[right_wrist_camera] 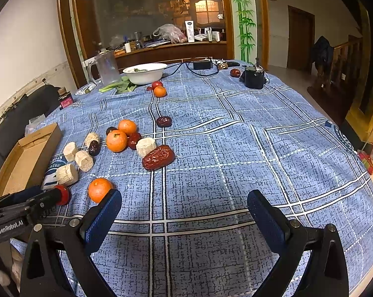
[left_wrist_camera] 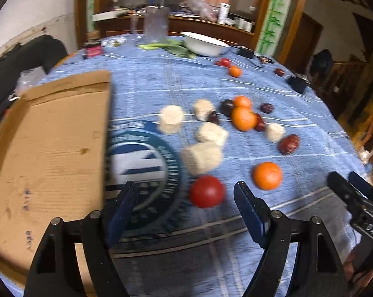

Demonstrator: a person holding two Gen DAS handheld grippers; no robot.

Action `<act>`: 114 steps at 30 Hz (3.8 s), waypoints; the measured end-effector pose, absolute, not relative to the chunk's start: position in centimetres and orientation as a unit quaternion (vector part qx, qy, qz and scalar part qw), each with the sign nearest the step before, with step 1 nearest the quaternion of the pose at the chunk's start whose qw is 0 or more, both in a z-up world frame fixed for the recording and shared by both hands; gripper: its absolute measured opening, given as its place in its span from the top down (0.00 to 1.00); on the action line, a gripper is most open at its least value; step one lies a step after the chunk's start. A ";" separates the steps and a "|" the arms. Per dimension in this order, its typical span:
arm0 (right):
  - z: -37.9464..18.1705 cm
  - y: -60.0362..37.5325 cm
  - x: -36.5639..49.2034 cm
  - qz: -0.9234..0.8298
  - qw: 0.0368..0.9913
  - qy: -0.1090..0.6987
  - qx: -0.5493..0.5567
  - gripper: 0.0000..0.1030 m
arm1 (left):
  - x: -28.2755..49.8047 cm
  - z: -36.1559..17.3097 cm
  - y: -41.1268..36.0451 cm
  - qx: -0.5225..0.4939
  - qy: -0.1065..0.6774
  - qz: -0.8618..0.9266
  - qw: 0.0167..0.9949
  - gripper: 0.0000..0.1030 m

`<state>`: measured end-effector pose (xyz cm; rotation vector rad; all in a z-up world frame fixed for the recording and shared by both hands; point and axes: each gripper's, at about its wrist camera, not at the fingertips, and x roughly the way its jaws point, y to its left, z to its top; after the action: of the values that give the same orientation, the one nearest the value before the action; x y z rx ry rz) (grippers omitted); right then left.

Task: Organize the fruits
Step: 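Grasp the red tomato with the left tool while the right tool grasps a mandarin, then lower the tomato into the tray and open the left tool while the right releases the mandarin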

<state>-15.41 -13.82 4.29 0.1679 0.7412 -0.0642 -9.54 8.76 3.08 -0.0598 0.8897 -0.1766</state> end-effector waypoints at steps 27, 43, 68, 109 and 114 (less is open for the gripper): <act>1.9 -7.8 -8.9 0.176 0.867 0.455 0.102 0.44 | -10.1 2.7 7.2 -0.022 0.431 -0.177 0.885 0.52; 1.6 -8.5 -9.1 0.183 0.860 0.460 0.126 0.65 | -9.0 2.3 5.8 -0.003 0.437 -0.163 0.885 0.70; 7.3 4.9 -13.5 0.289 0.854 0.431 0.036 0.65 | -13.8 7.5 24.5 -0.111 0.370 0.011 0.922 0.70; 6.8 8.3 -16.2 0.282 0.870 0.403 0.019 0.41 | -17.8 11.0 24.1 -0.040 0.354 0.093 0.930 0.36; 7.1 4.2 -16.5 0.258 0.882 0.391 0.055 0.39 | -18.4 12.1 20.0 0.008 0.335 0.078 0.939 0.29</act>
<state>-16.54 4.25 7.13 0.1139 0.8136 0.5369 -18.37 20.01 12.10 0.0163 0.6847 0.1595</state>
